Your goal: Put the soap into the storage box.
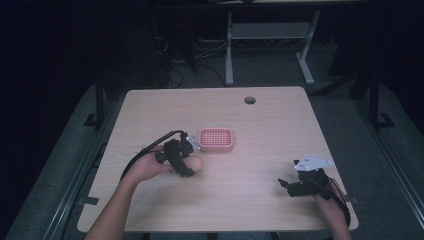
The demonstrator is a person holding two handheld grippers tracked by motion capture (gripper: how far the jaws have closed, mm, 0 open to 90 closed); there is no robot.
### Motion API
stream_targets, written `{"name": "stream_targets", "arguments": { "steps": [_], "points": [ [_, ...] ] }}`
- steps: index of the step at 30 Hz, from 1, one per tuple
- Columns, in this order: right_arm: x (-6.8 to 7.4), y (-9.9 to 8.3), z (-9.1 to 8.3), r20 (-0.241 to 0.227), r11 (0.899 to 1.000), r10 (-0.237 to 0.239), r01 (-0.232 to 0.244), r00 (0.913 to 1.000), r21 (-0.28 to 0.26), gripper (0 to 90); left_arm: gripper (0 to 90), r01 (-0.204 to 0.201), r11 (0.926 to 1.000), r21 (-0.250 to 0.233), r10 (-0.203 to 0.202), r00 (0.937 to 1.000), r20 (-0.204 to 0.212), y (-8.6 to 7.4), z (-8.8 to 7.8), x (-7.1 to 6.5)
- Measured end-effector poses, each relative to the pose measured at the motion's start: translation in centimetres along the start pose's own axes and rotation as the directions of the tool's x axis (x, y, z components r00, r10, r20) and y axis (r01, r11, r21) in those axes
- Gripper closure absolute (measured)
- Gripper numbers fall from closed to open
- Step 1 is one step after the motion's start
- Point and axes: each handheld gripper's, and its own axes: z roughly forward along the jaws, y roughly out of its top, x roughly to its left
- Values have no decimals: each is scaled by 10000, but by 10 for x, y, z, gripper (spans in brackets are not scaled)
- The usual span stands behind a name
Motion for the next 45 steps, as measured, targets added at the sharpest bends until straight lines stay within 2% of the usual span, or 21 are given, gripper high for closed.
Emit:
{"name": "stream_targets", "arguments": {
  "steps": [7,12,15,16,18,26,30,45],
  "points": [
    [1,2,1,-63,9999,-133,133,9999,-36,138,324,-108,9999,30,108,9999,26,11,4,8],
    [0,1,1,-31,9998,111,-111,9999,-134,138,324,-130,9999,89,129,9999,58,19,6,12],
    [-1,1,0,-9,9999,49,-49,10000,-137,138,324,-166,9998,70,166,9998,60,24,6,13],
    [-3,1,0,-4,9998,-145,145,9999,-110,138,324,-204,9998,84,204,9998,59,26,6,15],
    [-1,1,0,-61,9998,117,-118,9999,-174,138,324,-231,9997,96,231,9997,66,29,7,16],
    [-3,1,0,-31,9999,-24,23,10000,-157,138,324,-401,9991,138,401,9992,11,41,6,22],
    [-3,1,0,-38,9997,86,-87,10000,-213,138,324,-446,9989,151,447,9990,-18,47,5,24],
    [-3,1,-1,-23,9998,34,-34,10000,-218,138,324,-599,9981,165,600,9982,-95,63,0,35]
  ]
}}
